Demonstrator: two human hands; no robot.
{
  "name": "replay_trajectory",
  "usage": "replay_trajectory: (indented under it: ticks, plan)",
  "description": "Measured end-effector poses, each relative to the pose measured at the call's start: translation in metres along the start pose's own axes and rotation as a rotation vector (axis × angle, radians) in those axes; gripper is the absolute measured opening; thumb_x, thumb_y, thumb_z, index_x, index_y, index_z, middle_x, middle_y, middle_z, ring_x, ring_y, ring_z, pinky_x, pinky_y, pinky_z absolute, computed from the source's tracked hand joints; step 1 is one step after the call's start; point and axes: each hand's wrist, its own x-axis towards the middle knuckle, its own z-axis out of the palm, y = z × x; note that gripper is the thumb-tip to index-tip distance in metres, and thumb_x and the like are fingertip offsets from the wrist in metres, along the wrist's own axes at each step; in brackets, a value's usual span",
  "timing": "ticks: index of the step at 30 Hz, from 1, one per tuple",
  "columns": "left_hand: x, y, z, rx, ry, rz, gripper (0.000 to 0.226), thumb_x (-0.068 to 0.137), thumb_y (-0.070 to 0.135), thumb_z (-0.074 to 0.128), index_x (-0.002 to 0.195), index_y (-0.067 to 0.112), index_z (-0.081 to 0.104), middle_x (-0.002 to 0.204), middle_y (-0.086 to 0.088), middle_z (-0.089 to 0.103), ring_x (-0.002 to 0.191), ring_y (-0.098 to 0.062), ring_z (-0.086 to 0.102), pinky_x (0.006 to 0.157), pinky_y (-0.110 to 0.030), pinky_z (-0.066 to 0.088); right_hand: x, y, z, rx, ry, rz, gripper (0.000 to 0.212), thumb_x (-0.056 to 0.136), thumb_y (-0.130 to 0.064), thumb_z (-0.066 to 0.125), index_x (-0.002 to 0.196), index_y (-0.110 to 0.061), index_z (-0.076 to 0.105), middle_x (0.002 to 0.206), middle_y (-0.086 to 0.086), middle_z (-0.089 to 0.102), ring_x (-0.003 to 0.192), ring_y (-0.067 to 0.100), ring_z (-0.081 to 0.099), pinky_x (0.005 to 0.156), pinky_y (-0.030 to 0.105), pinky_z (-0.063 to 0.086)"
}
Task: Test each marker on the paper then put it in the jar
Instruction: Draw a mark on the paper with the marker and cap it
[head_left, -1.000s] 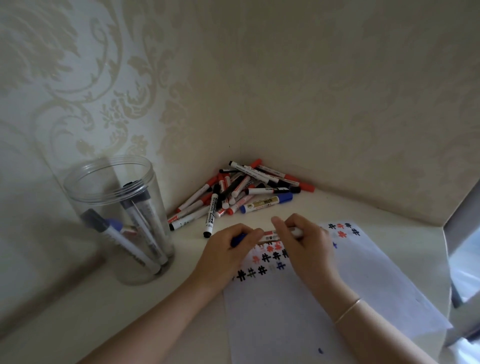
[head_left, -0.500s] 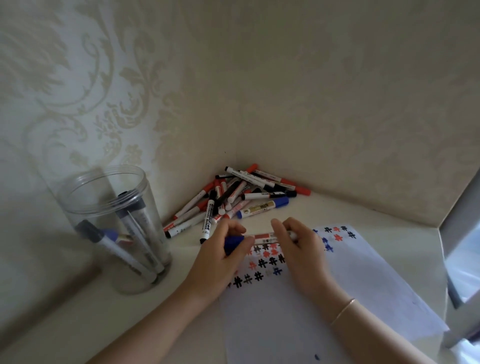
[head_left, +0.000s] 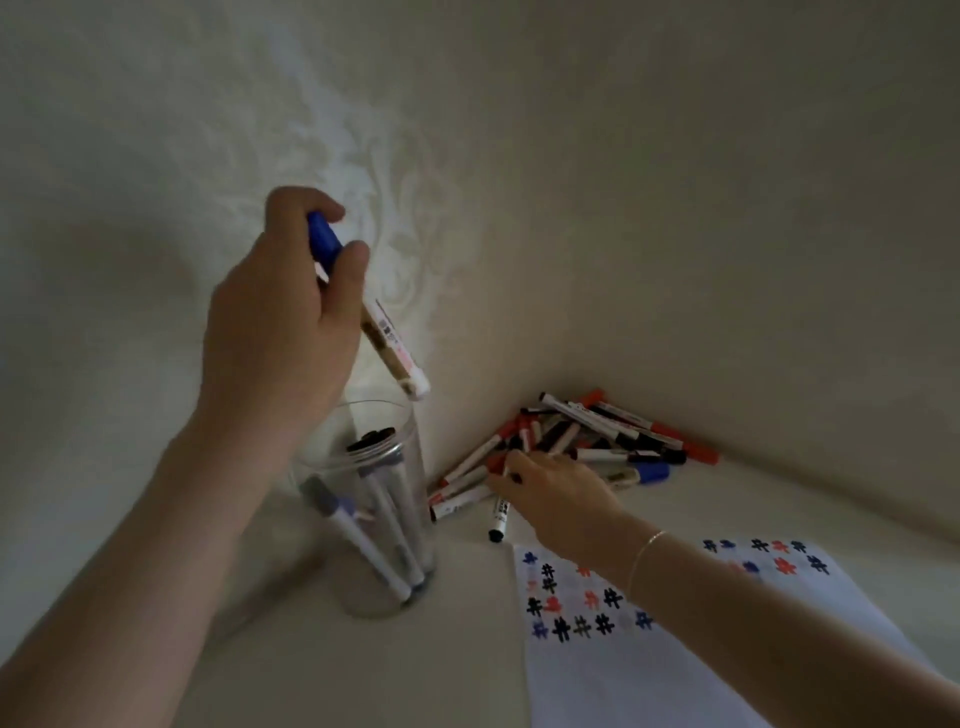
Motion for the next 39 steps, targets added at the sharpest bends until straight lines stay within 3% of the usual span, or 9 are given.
replay_trajectory:
  ticks: [3,7,14,19,21,26,29,34,39]
  plan:
    - [0.013,-0.021,0.003,0.24,-0.194,-0.085,0.014,0.099,0.029,0.043,0.109,0.019,0.041,0.074,-0.008,0.064,0.068,-0.028,0.064,0.066,-0.047,0.051,0.013,-0.006,0.026,-0.187,0.019,-0.121,0.036,0.04,-0.014,0.088,0.069,-0.022,0.07,0.078,0.003,0.066,0.062,0.019,0.063,0.05,0.027,0.05]
    - [0.015,-0.044,0.015,0.3,-0.422,-0.151,0.012,0.094,0.03,0.051,0.095,0.021,0.043,0.072,-0.007,0.065,0.067,-0.026,0.065,0.071,-0.046,0.053,0.023,-0.013,0.036,-0.225,0.026,-0.2,0.025,0.042,-0.019,0.086,0.051,-0.022,0.063,0.065,-0.001,0.064,0.051,0.015,0.057,0.049,0.023,0.046]
    - [0.005,-0.049,0.035,0.196,-0.857,-0.313,0.012,0.08,0.019,0.073,0.084,0.016,0.063,0.077,0.0,0.068,0.062,-0.011,0.066,0.06,-0.025,0.053,0.013,-0.008,0.005,0.135,0.397,-0.171,0.02,0.067,0.0,0.071,0.079,-0.013,0.061,0.074,0.003,0.056,0.056,0.017,0.051,0.049,0.027,0.043]
    - [0.013,-0.047,0.033,0.444,-1.095,-0.234,0.006,0.082,0.024,0.066,0.077,0.028,0.069,0.076,0.011,0.064,0.071,-0.006,0.058,0.056,-0.019,0.038,0.009,-0.001,-0.043,0.671,0.499,0.182,0.009,0.098,-0.023,0.044,0.095,-0.014,0.044,0.068,0.002,0.055,0.047,0.016,0.051,0.039,0.031,0.042]
    - [0.014,-0.042,0.027,0.456,-1.078,-0.239,0.007,0.086,0.028,0.063,0.085,0.027,0.07,0.079,0.009,0.064,0.07,-0.004,0.057,0.056,-0.02,0.038,0.008,0.004,-0.064,0.937,0.566,0.339,0.009,0.098,-0.023,0.045,0.095,-0.016,0.041,0.06,0.005,0.057,0.044,0.016,0.051,0.038,0.033,0.042]
    - [-0.002,0.0,0.023,0.183,-0.488,0.013,0.031,0.094,0.046,0.048,0.098,0.022,0.067,0.088,0.007,0.068,0.078,-0.007,0.064,0.076,-0.03,0.055,0.008,0.022,-0.1,1.497,0.745,0.654,0.011,0.095,-0.016,0.051,0.088,-0.011,0.045,0.07,0.008,0.058,0.057,0.023,0.059,0.052,0.029,0.049]
    - [-0.027,0.026,0.047,-0.014,-0.696,0.048,0.046,0.092,0.05,0.048,0.127,0.022,0.054,0.119,0.006,0.062,0.099,-0.007,0.061,0.089,-0.031,0.052,0.003,0.023,-0.109,1.654,0.794,0.708,0.013,0.091,-0.011,0.054,0.081,-0.012,0.046,0.068,0.011,0.057,0.057,0.025,0.054,0.055,0.035,0.046]
    - [-0.054,0.031,0.084,-0.33,-0.805,0.03,0.02,0.102,0.028,0.041,0.116,0.019,0.052,0.077,0.009,0.06,0.058,0.0,0.054,0.057,-0.015,0.04,-0.011,0.021,-0.111,1.865,0.591,0.616,0.034,0.08,-0.001,0.068,0.065,-0.015,0.041,0.054,0.004,0.047,0.046,0.015,0.046,0.045,0.025,0.043]
    - [-0.073,0.029,0.093,-0.545,-0.876,-0.013,0.037,0.101,0.036,0.035,0.134,0.023,0.045,0.112,-0.002,0.064,0.099,-0.016,0.061,0.092,-0.039,0.049,-0.032,0.029,-0.11,1.836,0.245,0.524,0.019,0.086,-0.004,0.063,0.07,-0.005,0.052,0.055,0.009,0.052,0.042,0.015,0.047,0.039,0.02,0.042]
